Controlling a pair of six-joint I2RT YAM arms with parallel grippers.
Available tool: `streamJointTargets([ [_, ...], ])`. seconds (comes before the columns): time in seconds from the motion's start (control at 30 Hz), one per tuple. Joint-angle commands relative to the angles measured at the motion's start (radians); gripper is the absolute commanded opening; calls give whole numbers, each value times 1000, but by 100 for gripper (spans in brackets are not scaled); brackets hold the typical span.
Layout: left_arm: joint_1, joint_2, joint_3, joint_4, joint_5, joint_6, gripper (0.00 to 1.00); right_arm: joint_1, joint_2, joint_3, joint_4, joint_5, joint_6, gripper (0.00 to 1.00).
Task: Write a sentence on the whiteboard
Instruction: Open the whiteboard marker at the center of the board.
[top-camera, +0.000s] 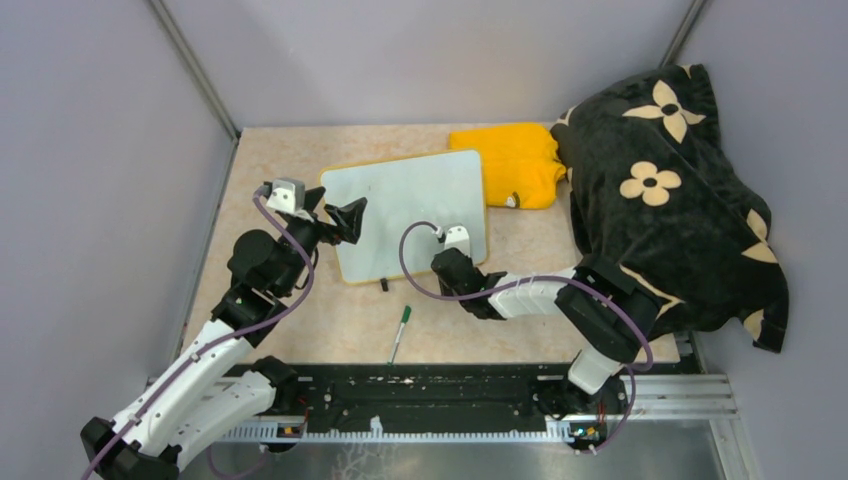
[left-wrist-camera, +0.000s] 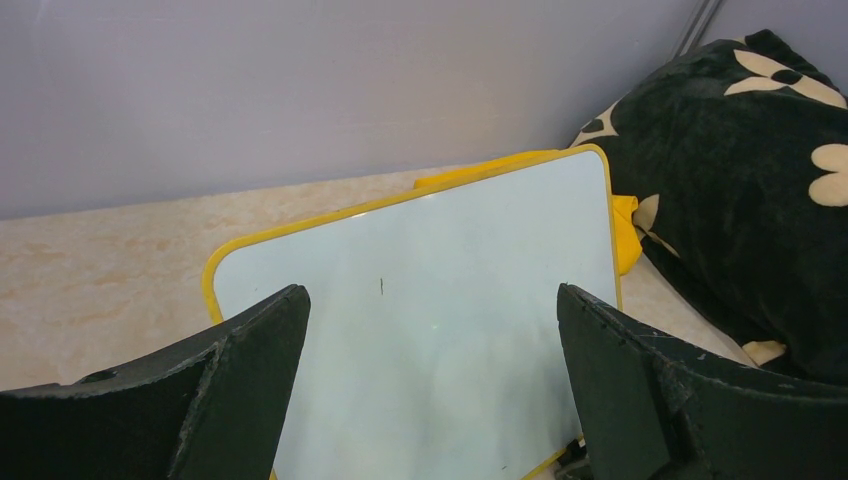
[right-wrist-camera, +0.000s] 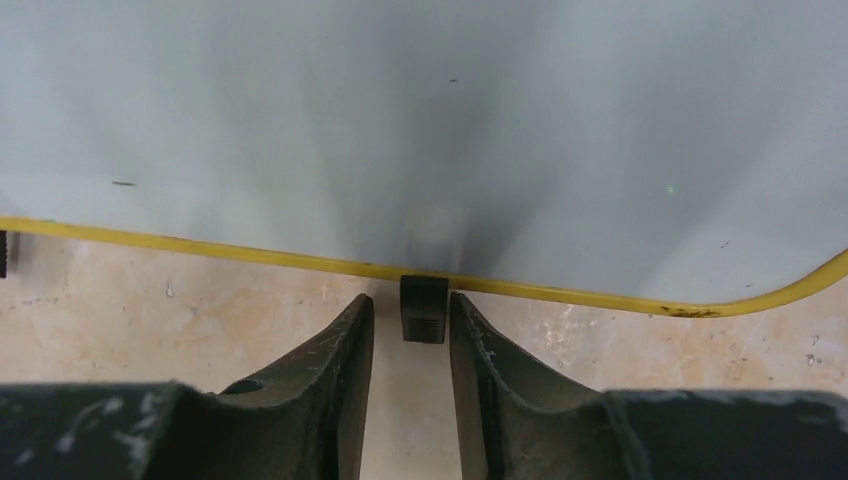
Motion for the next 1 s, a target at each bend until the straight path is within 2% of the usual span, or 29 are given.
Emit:
streamJointTargets([
  [0.0,-6,-6,-8,32,6,-5,99,20,-6,-2,5,-29,27,37],
  [0.33,-7,-12,-9,31,3,-5,99,20,-104,-32,-39,-42,54,58],
  [0.5,-7,-17,-9,33,2,-10,99,42,-250,-75,-124,-54,72,62],
  [0.63,-7,-17,-12,49,-37,-46,99,110,-401,-97,-238,-8,81,63],
  [0.77,-7,-4,-21,84,-111,-135,99,218,-494,-67,-355,121,112,64],
  [0.87,-8,24,0,55,-223,-231,99,338,-441,17,-467,348,191,66],
  [0.97,-9,49,30,2,-296,-316,99,381,-328,161,-675,489,446,68],
])
